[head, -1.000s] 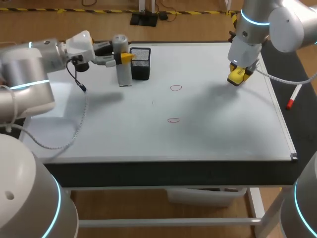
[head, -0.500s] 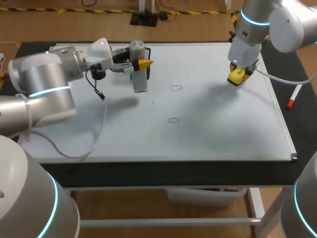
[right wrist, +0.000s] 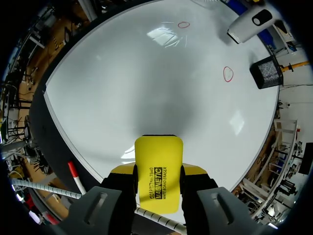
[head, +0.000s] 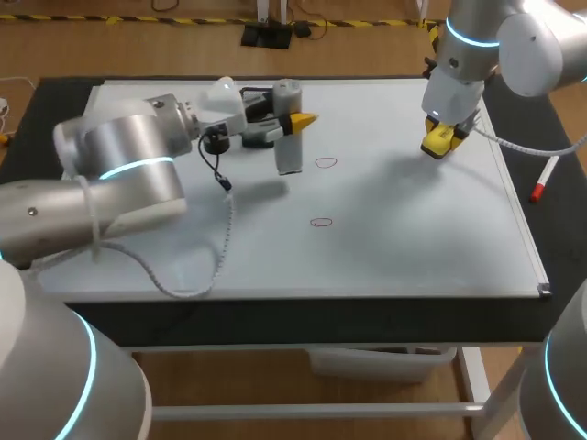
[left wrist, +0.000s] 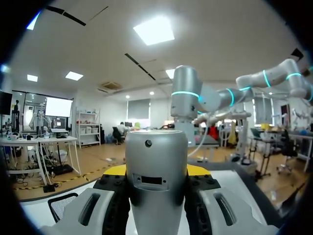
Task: Pick up the inspection probe, press it on each red-marked spot on the whiteboard one by one, put down the probe, pick up the eraser, and wipe off all the red marks.
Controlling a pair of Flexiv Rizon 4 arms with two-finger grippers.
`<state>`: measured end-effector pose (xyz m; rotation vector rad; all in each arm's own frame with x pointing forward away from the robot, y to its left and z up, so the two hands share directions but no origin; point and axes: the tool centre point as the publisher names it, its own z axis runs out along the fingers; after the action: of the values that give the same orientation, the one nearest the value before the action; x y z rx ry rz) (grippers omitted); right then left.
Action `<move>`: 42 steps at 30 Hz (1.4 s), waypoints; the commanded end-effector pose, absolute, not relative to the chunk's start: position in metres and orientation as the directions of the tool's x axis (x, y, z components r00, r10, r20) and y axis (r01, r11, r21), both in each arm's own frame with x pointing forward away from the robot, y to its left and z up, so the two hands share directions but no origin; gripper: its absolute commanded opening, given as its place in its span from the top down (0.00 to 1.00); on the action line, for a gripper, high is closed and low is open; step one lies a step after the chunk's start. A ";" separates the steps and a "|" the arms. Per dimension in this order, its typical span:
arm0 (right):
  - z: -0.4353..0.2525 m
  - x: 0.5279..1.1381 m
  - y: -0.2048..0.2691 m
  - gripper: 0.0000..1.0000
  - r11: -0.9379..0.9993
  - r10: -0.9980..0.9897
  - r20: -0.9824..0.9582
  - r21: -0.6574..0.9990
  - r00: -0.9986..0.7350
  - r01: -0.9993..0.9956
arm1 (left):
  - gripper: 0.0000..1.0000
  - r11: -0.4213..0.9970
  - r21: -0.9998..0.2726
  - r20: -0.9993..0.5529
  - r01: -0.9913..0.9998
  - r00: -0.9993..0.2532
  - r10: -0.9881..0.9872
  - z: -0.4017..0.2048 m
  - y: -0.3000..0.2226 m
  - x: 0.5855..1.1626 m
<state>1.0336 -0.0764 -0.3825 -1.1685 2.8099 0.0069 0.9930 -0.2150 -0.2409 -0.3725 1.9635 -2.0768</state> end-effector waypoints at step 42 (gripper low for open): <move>-0.382 1.034 -0.077 1.00 0.705 -0.709 -0.089 -0.035 -0.700 -0.709 | 1.00 -0.033 -0.999 -0.004 0.019 -0.910 -0.414 -0.274 -0.299 1.047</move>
<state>1.0336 -0.0765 -0.3823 -1.1685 2.8102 0.0064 1.0460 -0.2921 -0.2726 -0.4018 1.9593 -2.0296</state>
